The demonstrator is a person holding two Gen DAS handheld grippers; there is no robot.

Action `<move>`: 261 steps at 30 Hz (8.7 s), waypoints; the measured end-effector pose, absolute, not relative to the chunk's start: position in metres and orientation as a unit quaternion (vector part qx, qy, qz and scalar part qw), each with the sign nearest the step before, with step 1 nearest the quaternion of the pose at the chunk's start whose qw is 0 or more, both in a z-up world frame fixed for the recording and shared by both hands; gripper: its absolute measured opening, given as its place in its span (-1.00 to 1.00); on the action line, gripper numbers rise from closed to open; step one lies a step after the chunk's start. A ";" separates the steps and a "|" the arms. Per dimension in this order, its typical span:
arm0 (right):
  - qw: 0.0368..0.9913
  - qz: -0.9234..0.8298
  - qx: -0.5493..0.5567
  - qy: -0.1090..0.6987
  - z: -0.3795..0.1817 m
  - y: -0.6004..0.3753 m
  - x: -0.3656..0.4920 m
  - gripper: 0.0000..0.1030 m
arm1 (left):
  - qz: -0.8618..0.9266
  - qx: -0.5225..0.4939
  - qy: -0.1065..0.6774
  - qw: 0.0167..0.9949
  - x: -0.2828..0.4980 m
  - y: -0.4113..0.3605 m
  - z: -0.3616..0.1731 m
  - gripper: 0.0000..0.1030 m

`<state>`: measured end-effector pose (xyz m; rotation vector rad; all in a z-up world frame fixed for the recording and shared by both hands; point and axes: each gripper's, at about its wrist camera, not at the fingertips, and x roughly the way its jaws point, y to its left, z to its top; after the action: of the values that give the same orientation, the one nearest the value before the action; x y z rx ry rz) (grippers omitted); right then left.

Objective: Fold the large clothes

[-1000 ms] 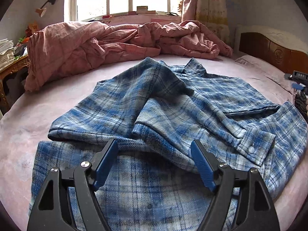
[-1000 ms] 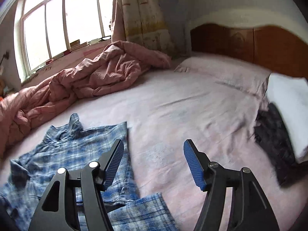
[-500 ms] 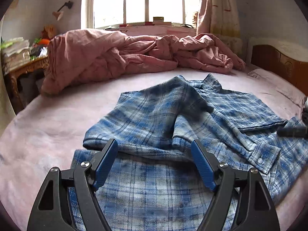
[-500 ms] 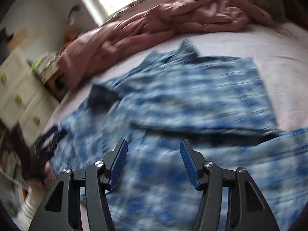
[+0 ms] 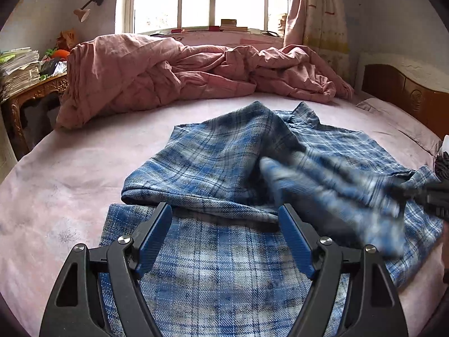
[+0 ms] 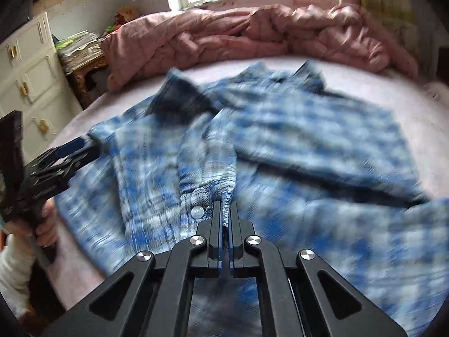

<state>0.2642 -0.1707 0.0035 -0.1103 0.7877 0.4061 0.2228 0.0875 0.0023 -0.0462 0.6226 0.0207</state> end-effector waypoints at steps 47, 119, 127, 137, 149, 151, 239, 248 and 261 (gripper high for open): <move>0.965 -0.006 0.001 0.260 0.032 -0.260 0.162 0.74 | -0.038 0.012 0.199 0.979 0.148 0.034 0.043 0.99; 0.910 -0.055 -0.155 0.381 -0.028 -0.242 0.190 0.67 | 0.016 0.131 0.362 0.923 0.178 0.022 -0.030 1.00; 0.909 -0.084 -0.158 0.376 -0.026 -0.248 0.191 0.08 | -0.012 0.053 0.384 0.922 0.176 0.047 -0.026 0.83; 0.918 -0.112 -0.087 0.371 -0.012 -0.281 0.192 -0.33 | -0.076 0.142 0.396 0.904 0.157 0.028 -0.031 0.54; 0.940 -0.112 -0.014 0.322 0.009 -0.299 0.173 -0.94 | -0.007 0.143 0.295 0.945 0.137 0.041 0.016 -0.90; 0.946 -0.100 -0.013 0.307 0.018 -0.300 0.164 -0.94 | -0.008 0.112 0.289 0.951 0.127 0.046 0.031 -0.91; 0.934 -0.041 -0.009 0.355 0.020 -0.327 0.305 -0.64 | 0.023 0.066 0.311 0.948 0.271 0.139 0.021 -0.34; 0.945 0.018 -0.158 0.285 0.029 -0.260 0.281 0.11 | -0.112 0.109 0.317 0.935 0.270 0.077 0.025 -0.16; 0.884 -0.020 -0.280 0.373 -0.032 -0.208 0.324 0.53 | -0.031 0.249 0.375 0.892 0.310 0.031 -0.039 0.15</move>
<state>0.3244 -0.2080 -0.0320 -0.5837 0.7772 -0.0421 0.3095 0.0311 -0.0385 0.5176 0.7777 -0.0651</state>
